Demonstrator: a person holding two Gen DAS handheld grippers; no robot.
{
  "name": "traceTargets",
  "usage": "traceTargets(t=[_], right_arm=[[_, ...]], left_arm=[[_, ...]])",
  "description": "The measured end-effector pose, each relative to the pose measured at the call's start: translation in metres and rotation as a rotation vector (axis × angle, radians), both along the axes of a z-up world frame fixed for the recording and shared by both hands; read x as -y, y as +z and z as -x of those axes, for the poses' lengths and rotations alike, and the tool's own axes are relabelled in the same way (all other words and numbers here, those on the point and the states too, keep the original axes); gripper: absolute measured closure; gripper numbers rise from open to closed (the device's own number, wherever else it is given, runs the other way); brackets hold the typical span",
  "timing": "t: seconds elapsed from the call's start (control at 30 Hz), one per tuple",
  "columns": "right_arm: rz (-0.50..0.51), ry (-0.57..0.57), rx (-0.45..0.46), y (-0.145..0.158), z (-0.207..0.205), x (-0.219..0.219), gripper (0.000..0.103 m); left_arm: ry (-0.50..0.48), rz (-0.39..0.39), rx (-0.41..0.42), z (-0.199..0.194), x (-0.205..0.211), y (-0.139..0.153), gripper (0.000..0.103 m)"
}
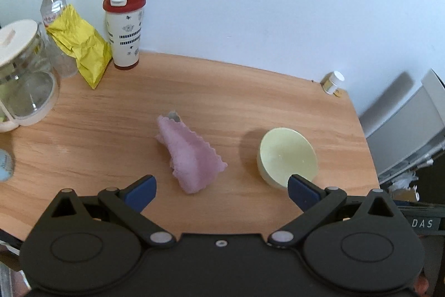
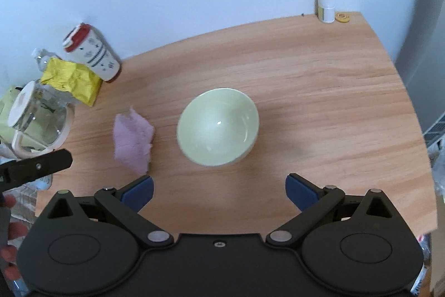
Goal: Clean bowl
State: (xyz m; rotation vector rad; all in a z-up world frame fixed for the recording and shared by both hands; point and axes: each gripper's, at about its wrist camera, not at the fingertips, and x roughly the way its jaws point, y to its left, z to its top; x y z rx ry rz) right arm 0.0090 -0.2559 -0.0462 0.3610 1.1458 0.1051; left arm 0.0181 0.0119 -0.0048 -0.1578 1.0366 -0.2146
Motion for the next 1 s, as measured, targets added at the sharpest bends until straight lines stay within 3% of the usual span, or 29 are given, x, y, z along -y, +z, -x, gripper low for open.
traceTargets(t=[0.37,0.6,1.0], right_arm=[[0.117,-0.034,0.042,0.057,0.038,-0.03,0.0],[0.125,-0.058,0.048,0.059,0.058,-0.042,0.0],[0.134,-0.085,0.035,0.061,0.067,-0.047,0.0]], left_arm=[[0.012,-0.1,-0.035,0.034,0.006,0.025,0.001],[0.011,-0.149,0.052,0.042,0.009,0.041,0.001],[-0.02,-0.163,0.037,0.039,0.013,0.038,0.001]])
